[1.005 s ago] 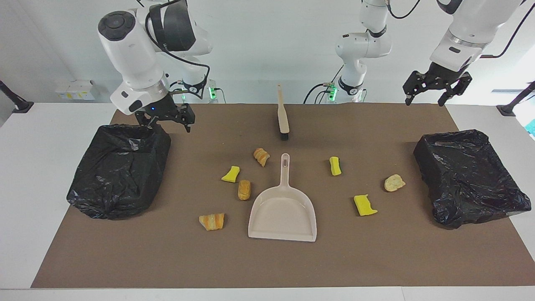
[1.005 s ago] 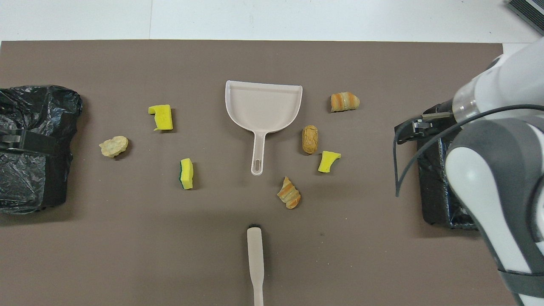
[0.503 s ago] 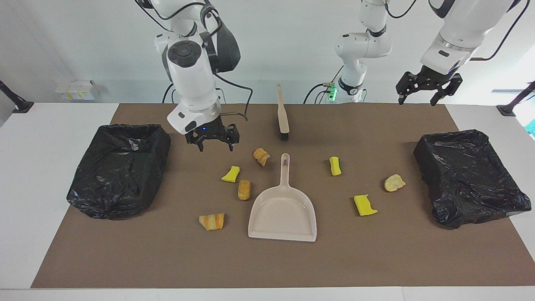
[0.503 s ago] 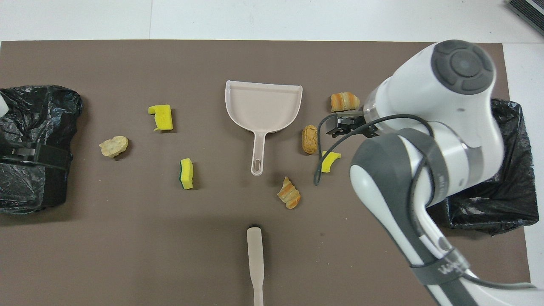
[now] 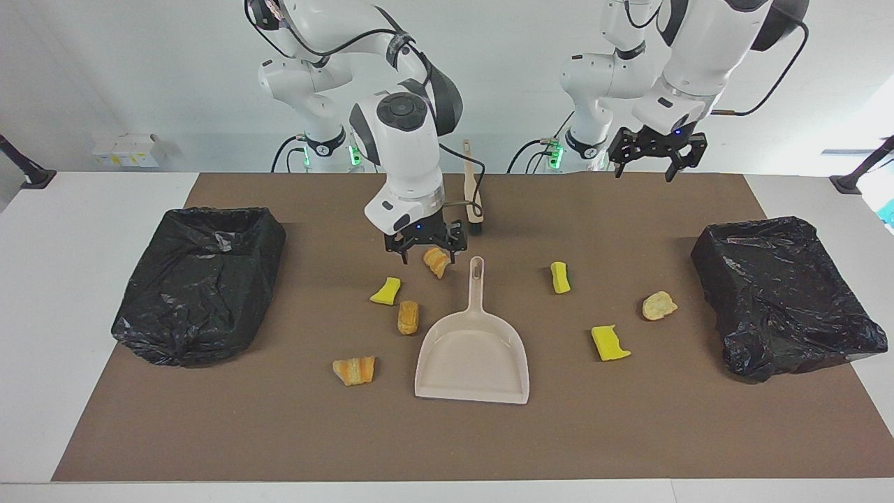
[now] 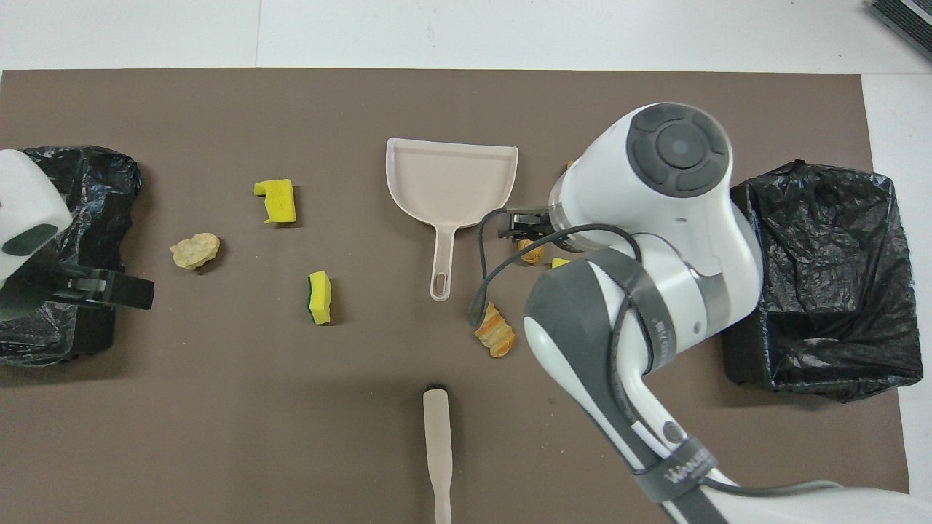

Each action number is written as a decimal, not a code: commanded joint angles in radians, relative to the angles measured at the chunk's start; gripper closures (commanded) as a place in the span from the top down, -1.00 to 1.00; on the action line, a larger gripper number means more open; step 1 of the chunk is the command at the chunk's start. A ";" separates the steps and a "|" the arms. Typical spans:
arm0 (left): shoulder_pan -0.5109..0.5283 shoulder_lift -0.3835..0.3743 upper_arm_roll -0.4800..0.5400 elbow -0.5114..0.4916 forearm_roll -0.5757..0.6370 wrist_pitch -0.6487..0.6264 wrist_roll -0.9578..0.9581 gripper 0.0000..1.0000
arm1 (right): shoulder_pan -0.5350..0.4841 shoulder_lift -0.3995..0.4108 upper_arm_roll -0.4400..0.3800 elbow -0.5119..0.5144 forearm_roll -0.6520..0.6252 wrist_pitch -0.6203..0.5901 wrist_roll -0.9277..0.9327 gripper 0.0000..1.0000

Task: Sweep and dump trash in bin
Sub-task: 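Reach the right gripper over the table to the dustpan handle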

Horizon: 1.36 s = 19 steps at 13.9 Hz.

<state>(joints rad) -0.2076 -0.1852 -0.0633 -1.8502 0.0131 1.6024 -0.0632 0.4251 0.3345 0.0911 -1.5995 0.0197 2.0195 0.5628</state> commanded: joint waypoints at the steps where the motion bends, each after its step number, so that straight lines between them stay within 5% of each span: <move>1: -0.071 -0.095 0.014 -0.140 -0.004 0.062 -0.071 1.00 | 0.020 0.070 -0.004 0.032 0.002 0.045 0.032 1.00; 9: -0.254 -0.180 0.014 -0.320 -0.050 0.102 -0.185 1.00 | 0.095 0.178 -0.005 0.044 0.003 0.143 0.077 1.00; 12: -0.323 -0.206 0.013 -0.385 -0.064 0.137 -0.308 1.00 | 0.095 0.178 -0.005 0.033 0.000 0.153 0.077 0.61; 17: -0.436 -0.234 0.013 -0.481 -0.067 0.204 -0.433 1.00 | 0.092 0.167 -0.007 0.001 -0.018 0.153 0.077 0.56; 19: -0.505 -0.232 0.013 -0.515 -0.079 0.255 -0.552 1.00 | 0.090 0.166 -0.005 -0.002 -0.024 0.153 0.065 0.20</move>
<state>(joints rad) -0.6399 -0.3807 -0.0668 -2.2983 -0.0515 1.7956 -0.5208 0.5187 0.5078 0.0832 -1.5830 0.0144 2.1586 0.6162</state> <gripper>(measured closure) 0.000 0.229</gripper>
